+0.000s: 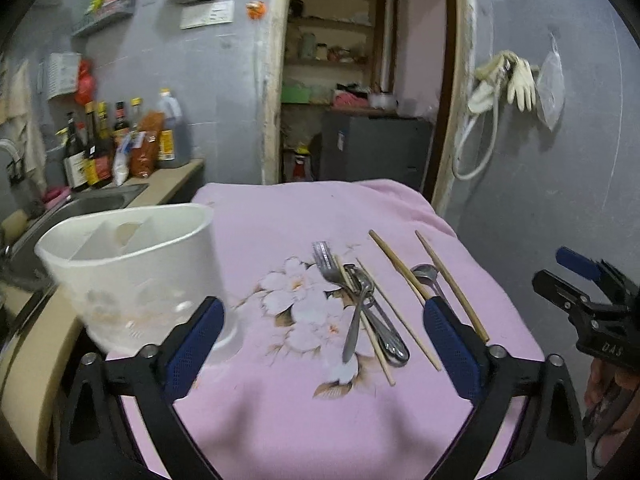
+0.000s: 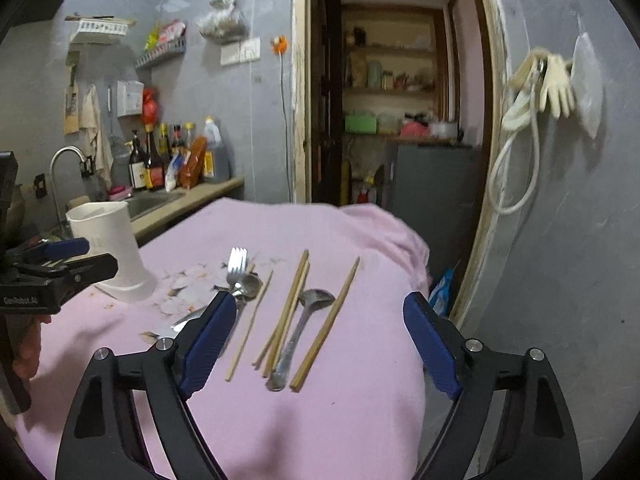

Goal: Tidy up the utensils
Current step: 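Reach the right tool to a wooden chopstick and close on it while the left tool closes on a fork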

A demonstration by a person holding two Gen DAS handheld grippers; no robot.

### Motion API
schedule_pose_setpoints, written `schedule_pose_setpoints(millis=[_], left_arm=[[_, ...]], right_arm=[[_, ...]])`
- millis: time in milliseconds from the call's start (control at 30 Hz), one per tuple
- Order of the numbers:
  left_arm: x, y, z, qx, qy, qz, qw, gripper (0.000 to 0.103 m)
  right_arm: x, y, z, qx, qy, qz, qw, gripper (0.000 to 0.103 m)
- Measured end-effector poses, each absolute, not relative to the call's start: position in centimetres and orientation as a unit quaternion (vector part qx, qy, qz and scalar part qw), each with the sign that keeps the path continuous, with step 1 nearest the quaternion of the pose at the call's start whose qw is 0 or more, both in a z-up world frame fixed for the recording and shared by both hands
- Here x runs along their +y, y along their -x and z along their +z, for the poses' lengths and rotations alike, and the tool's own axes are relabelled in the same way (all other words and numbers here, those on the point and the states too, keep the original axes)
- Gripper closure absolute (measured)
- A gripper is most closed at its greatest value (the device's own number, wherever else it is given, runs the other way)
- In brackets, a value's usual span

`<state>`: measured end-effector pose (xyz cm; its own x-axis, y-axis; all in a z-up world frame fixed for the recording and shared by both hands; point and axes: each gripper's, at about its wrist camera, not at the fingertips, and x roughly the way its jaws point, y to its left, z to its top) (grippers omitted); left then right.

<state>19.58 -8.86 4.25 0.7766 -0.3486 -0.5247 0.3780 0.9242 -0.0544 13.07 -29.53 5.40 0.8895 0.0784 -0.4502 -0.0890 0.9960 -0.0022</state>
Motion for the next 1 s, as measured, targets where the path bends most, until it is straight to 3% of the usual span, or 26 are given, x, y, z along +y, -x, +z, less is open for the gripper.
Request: schedule_pose_setpoints(millis=[100,300,400,500,1000], left_arm=[[-10.5,-21.3,3.4,0.29,-0.046,-0.205,0.934,0.025],[-12.6,-26.2,1.0,0.34,-0.066,-0.222,0.911,0.057],[-13.0,-28.7,-0.2,0.373,-0.05,-0.224,0.899,0.068],[-13.0,-30.9,-1.3,0.391,-0.05,-0.211,0.894,0.07],[-11.7,-37.2,-4.2,0.454,0.002,-0.197,0.869,0.071]], right_arm=[[-30.4,-15.3,4.5,0.262,0.006,0.058,0.963,0.042],[-32.1,-20.0,3.0,0.327,-0.023,0.075,0.942,0.048],[-32.5,-22.0,2.2,0.347,-0.024,0.085,0.934,0.053],[-32.6,-24.0,1.5,0.366,-0.031,0.099,0.925,0.063],[-33.8,-29.7,-0.9,0.438,-0.065,0.102,0.891,0.086]])
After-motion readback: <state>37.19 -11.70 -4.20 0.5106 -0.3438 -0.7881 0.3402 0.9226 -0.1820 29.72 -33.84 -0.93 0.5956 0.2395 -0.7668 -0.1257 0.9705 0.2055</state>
